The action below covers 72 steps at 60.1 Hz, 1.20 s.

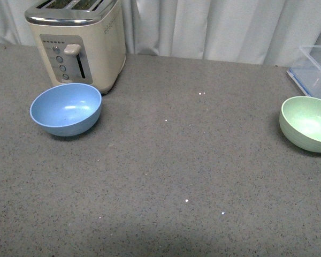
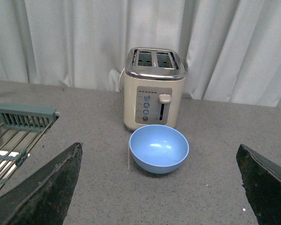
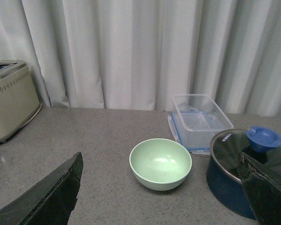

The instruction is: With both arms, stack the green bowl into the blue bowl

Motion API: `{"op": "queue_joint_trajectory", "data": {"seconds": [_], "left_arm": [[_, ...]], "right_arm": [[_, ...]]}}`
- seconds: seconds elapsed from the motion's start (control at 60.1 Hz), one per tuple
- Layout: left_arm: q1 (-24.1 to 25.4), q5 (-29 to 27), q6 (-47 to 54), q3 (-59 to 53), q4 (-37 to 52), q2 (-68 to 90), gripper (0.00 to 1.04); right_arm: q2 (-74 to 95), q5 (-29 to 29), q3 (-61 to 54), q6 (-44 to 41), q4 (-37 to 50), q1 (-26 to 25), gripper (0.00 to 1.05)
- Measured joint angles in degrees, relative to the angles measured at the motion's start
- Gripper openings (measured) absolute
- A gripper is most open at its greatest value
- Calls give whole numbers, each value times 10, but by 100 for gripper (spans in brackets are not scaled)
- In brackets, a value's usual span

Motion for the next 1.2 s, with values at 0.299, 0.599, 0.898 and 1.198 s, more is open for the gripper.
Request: {"op": "queue_joint_trajectory", "data": {"seconds": [0.299, 0.599, 0.898, 1.198], "left_arm": [[0, 0, 0, 0, 0, 0, 98], [0, 0, 0, 0, 0, 0, 98], [0, 0, 0, 0, 0, 0, 98], [0, 0, 0, 0, 0, 0, 98]], "right_arm": [[0, 0, 0, 0, 0, 0, 96], [0, 0, 0, 0, 0, 0, 96], [0, 0, 0, 0, 0, 0, 96], [0, 0, 0, 0, 0, 0, 96]]}}
